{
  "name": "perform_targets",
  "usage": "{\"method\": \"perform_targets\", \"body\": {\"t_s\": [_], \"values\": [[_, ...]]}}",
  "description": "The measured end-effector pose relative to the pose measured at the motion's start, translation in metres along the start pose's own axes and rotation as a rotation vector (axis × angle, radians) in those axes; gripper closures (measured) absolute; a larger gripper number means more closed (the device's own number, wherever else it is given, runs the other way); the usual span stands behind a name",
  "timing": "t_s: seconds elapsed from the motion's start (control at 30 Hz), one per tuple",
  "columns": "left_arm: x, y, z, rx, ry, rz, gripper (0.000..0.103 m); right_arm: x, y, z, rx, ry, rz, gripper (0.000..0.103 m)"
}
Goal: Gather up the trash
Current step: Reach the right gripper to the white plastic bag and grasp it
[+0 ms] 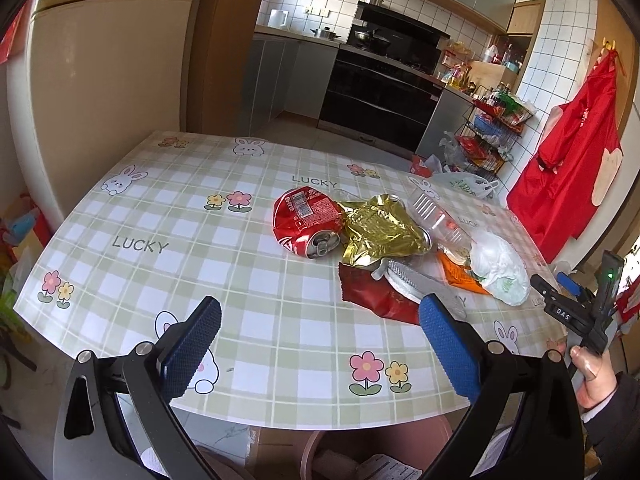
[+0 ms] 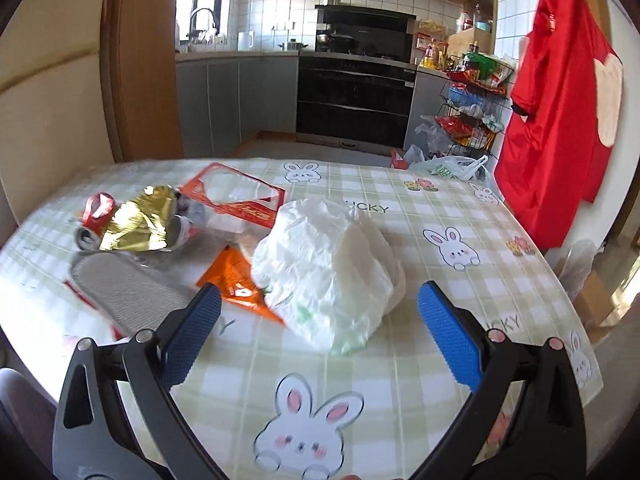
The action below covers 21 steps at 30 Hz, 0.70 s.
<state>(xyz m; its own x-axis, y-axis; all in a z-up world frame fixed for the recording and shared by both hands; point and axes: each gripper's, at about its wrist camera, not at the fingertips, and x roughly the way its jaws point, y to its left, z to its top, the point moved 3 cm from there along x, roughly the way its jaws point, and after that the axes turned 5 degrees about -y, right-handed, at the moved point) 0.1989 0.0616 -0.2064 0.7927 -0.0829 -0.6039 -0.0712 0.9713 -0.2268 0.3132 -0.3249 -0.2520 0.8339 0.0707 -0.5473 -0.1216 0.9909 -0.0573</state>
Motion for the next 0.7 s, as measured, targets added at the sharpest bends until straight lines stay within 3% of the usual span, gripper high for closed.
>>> {"method": "perform_targets", "body": {"t_s": [0.13,0.23,0.33,0.37,0.4,0.5,0.57,0.7], "values": [[0.02,-0.003,0.001,0.007,0.024,0.011,0.006,0.04,0.004,0.006,0.005,0.006,-0.041,0.006],[0.033,-0.008,0.003,0.017,0.037,0.004,0.006,0.066,0.001,0.002,0.038,0.067,-0.062,0.006],[0.045,-0.011,0.005,0.013,0.043,-0.011,0.006,0.077,-0.003,-0.007,0.064,0.104,-0.013,0.007],[0.049,-0.012,0.006,0.009,0.045,-0.016,0.006,0.077,-0.004,-0.009,0.066,0.104,-0.007,0.018],[0.052,-0.013,0.006,0.005,0.048,-0.022,0.006,0.079,-0.005,-0.012,0.067,0.116,-0.016,0.042],[0.061,-0.015,0.005,-0.006,0.06,-0.031,0.006,0.079,-0.011,-0.025,0.123,0.155,0.014,0.067],[0.066,-0.015,0.004,-0.009,0.069,-0.033,0.006,0.073,-0.017,-0.03,0.157,0.15,0.016,0.075],[0.069,-0.014,0.003,-0.011,0.07,-0.032,0.006,0.057,-0.025,-0.032,0.232,0.117,0.033,0.08]]}}
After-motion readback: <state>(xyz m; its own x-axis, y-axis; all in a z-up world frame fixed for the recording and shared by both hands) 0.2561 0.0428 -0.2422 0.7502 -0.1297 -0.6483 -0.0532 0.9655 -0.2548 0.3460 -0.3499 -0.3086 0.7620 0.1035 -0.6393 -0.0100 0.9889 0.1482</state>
